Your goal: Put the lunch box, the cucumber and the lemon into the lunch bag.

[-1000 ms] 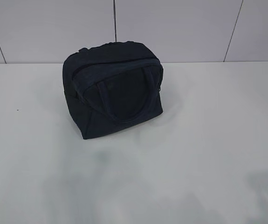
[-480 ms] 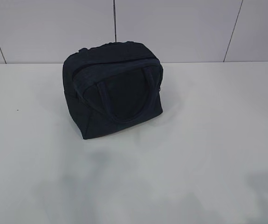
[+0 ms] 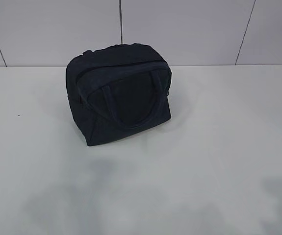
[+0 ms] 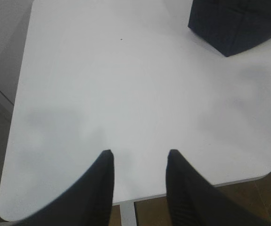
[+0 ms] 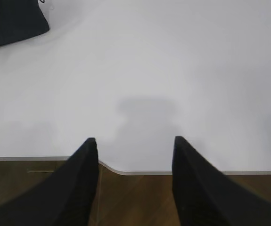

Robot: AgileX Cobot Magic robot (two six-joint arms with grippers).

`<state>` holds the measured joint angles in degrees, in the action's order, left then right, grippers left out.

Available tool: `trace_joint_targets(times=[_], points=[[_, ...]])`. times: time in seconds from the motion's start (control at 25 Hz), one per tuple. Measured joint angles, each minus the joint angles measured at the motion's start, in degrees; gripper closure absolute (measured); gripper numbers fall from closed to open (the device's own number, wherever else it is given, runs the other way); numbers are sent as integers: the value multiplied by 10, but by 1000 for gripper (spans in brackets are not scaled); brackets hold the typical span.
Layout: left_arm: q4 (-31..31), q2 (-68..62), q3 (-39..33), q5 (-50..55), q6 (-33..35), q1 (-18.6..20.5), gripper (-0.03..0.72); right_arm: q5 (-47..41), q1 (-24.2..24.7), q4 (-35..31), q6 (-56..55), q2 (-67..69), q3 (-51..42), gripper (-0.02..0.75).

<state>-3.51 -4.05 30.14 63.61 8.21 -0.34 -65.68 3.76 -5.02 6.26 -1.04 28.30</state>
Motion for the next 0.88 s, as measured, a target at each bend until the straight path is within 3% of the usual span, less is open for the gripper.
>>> trace_joint_targets(times=[0.88], points=[[0,0,0,-1,0,7,443,0,-36,0,0,0,0,356]])
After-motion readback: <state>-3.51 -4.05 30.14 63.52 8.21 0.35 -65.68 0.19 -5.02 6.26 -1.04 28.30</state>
